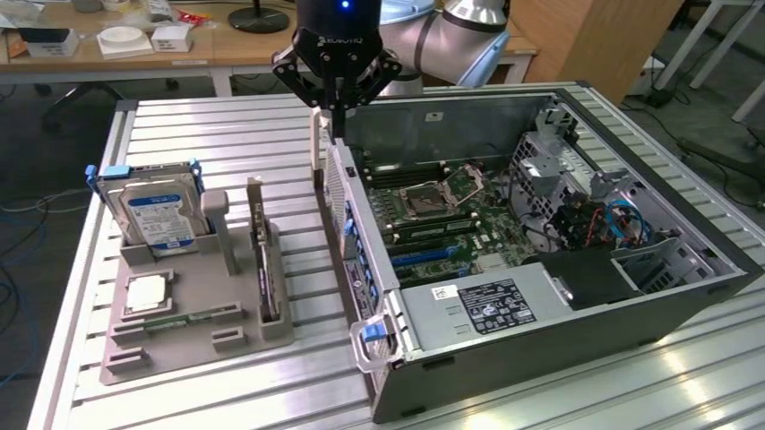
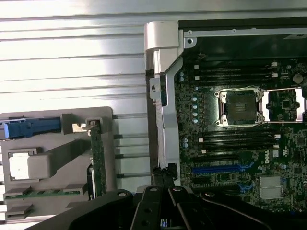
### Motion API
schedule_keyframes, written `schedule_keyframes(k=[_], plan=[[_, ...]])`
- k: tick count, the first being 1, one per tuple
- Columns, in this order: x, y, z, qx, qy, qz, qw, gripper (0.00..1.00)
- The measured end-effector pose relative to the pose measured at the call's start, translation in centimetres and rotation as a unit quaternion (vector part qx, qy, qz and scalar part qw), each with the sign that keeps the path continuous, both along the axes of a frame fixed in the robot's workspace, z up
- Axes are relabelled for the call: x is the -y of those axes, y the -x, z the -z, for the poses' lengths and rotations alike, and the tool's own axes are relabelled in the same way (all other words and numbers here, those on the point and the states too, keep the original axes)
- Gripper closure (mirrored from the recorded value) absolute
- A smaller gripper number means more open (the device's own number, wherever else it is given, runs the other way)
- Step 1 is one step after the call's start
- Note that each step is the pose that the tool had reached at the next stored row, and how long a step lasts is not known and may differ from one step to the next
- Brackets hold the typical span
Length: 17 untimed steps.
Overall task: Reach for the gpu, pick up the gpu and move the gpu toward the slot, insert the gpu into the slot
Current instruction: 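Reach for the gpu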
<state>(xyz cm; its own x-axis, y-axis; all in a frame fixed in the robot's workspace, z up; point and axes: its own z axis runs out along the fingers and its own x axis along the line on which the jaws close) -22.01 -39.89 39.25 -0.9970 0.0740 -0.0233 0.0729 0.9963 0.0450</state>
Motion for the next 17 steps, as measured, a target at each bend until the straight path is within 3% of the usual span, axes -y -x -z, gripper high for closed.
schedule_keyframes(k=[17], plan=[[0.03,1.6,0.03,0.0,-0.0001,0.0,1.0,0.9]])
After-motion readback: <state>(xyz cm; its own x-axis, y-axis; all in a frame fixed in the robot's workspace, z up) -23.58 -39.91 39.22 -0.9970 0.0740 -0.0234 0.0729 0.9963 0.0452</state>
